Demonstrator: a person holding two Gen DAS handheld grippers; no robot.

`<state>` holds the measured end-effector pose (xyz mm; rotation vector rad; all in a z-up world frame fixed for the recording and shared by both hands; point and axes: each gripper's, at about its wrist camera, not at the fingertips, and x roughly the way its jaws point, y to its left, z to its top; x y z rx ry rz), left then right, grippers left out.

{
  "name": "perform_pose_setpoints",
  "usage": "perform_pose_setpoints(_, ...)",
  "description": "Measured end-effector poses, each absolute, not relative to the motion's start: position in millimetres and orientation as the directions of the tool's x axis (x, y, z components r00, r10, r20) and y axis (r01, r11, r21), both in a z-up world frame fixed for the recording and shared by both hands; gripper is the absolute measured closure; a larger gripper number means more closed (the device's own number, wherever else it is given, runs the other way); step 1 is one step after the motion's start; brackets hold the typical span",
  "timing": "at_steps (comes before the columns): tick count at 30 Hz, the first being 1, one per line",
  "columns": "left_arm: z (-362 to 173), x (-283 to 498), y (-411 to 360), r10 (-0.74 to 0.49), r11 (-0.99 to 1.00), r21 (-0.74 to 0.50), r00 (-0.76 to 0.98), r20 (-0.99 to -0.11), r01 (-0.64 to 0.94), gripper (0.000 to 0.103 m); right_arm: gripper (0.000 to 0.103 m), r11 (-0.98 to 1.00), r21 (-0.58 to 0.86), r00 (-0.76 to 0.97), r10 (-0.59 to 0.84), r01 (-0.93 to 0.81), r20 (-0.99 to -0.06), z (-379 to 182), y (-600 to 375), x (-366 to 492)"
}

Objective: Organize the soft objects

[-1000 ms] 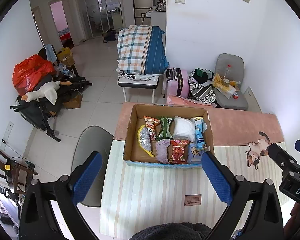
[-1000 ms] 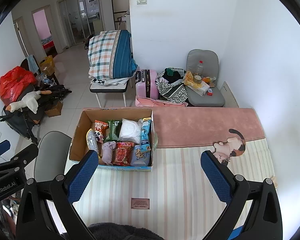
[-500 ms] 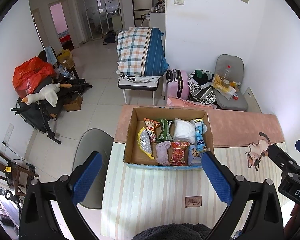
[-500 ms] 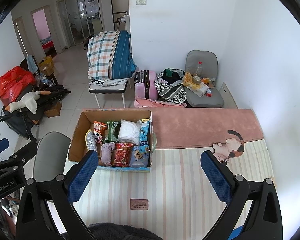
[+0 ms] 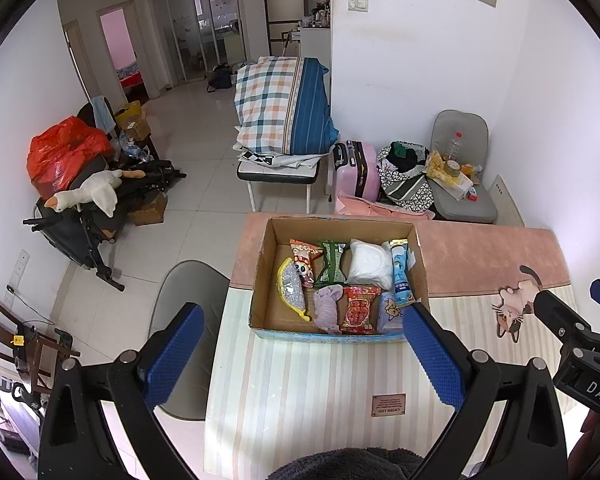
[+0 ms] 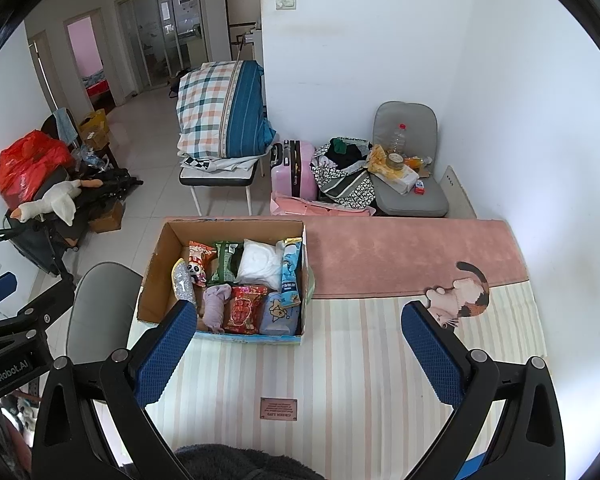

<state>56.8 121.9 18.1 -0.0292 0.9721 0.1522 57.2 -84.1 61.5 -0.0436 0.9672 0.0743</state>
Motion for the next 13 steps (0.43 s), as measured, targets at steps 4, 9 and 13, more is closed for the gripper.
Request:
perform_pose_setpoints(4,18.1,55.8,123.8,0.116,0.989,0.043,0.556,-0.823,-0.143,0.001,0.0,0.996,-0.004,0.567,0.045,-0.084,-0.823,62.6,-84.0,57.9)
perform_pose_setpoints(9,18.7,56.9,124.8,0.118,0.989,0.047,0.558,-0.821,-0.141,0.001,0.0,0.996,-0.006,0.566,0.043,-0.085,-0.823,62.7,-84.1,58.4)
perform_pose_setpoints(13,18.8,57.2,125.5,0.118,0.989,0.047,0.558,-0.822,-0.14,0.001,0.0,0.997,-0.007,0.567,0.042,-0.083,-0.822,62.6,-83.6,57.7)
